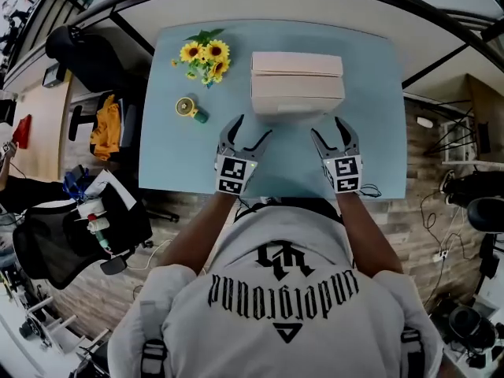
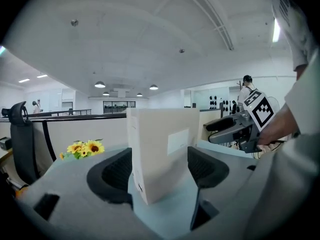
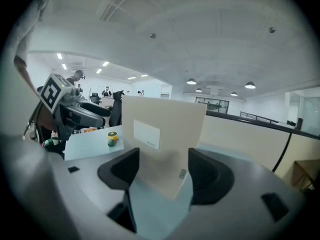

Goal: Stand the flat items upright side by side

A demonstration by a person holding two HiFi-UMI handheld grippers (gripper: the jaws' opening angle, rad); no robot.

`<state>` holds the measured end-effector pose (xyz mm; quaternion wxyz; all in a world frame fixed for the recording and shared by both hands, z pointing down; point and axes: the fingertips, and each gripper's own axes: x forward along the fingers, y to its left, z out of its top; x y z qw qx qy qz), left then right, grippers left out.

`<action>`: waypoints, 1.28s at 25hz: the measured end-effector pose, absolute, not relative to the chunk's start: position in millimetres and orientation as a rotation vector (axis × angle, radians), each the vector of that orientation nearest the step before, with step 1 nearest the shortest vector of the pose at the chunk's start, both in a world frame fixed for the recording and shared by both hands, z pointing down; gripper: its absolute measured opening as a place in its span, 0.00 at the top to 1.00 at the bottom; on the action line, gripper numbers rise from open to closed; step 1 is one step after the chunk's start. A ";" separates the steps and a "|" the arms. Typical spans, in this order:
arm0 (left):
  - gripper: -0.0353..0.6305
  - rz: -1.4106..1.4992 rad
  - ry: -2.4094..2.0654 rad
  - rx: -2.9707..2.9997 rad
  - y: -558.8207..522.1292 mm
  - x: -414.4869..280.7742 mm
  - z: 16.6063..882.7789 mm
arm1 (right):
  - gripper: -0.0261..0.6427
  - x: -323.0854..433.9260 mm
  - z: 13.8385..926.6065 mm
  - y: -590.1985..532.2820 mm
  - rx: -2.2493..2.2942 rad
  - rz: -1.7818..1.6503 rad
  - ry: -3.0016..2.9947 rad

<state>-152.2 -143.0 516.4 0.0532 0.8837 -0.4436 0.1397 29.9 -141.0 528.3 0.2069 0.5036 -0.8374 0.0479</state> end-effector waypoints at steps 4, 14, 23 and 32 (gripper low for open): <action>0.49 0.364 -1.330 2.694 -123.0 -150.8 488.4 | 0.56 22.0 497.3 -117.6 1.355 0.116 -2.413; 0.86 0.195 -1.336 2.752 -60.9 -131.2 420.7 | 0.87 34.8 423.4 -48.6 1.172 0.013 -2.640; 0.95 0.105 -1.431 2.726 36.2 -82.5 396.1 | 0.95 82.3 384.8 54.9 1.073 -0.087 -2.717; 0.95 0.072 -1.436 2.741 151.5 -33.5 382.4 | 0.95 138.5 384.4 165.5 1.082 -0.112 -2.754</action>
